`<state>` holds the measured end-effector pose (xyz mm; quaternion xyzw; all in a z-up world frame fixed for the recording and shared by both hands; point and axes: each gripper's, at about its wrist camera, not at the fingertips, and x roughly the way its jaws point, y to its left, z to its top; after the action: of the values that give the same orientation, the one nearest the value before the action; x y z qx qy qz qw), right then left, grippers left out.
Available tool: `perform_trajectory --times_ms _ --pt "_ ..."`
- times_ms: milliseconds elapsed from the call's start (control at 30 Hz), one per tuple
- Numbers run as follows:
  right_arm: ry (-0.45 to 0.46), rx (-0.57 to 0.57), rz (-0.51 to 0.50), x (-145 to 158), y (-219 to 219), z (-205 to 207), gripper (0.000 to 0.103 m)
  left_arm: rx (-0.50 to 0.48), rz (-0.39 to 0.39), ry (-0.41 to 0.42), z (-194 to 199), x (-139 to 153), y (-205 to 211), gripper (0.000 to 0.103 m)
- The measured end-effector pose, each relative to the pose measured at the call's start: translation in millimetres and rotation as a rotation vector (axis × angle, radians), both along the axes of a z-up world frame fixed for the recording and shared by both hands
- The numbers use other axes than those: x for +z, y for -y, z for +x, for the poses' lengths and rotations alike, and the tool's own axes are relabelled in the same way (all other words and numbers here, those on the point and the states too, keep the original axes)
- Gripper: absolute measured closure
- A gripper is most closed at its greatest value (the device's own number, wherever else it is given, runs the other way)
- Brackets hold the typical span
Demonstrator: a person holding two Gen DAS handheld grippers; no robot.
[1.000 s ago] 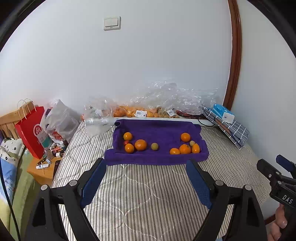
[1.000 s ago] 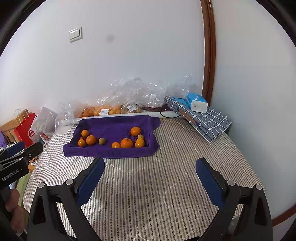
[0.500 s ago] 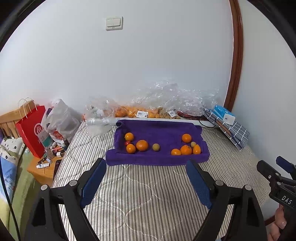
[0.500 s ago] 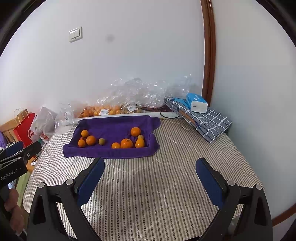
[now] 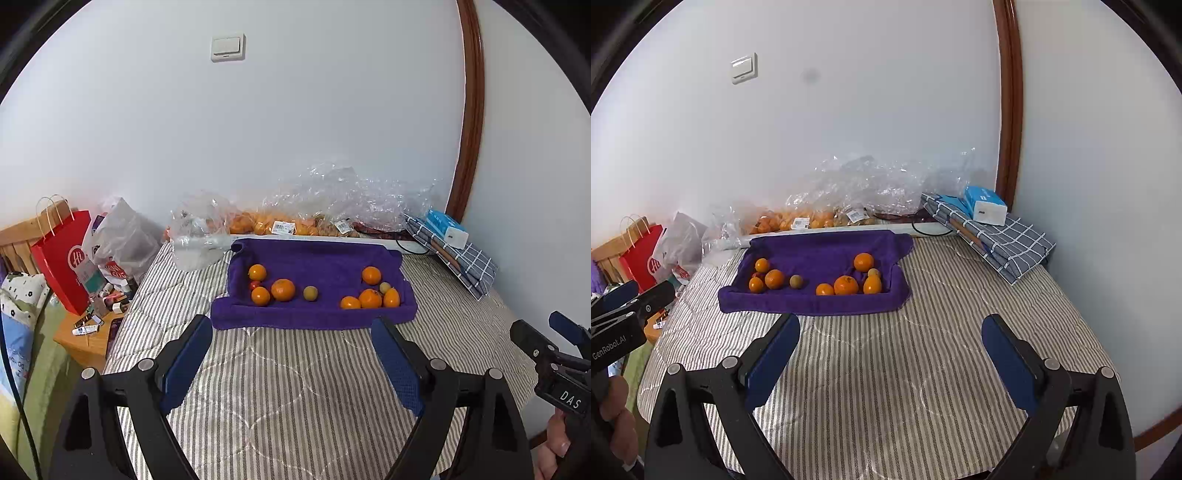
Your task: Organize fruits
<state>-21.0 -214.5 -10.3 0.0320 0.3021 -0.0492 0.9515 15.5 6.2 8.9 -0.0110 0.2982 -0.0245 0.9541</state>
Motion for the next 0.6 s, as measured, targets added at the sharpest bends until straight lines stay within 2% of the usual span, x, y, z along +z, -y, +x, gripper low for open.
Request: perform_trajectory --times_ms 600 --pt "0.004 0.0 0.002 -0.8 -1.7 -1.7 0.005 -0.012 0.0 0.01 0.9 3.1 -3.7 0.016"
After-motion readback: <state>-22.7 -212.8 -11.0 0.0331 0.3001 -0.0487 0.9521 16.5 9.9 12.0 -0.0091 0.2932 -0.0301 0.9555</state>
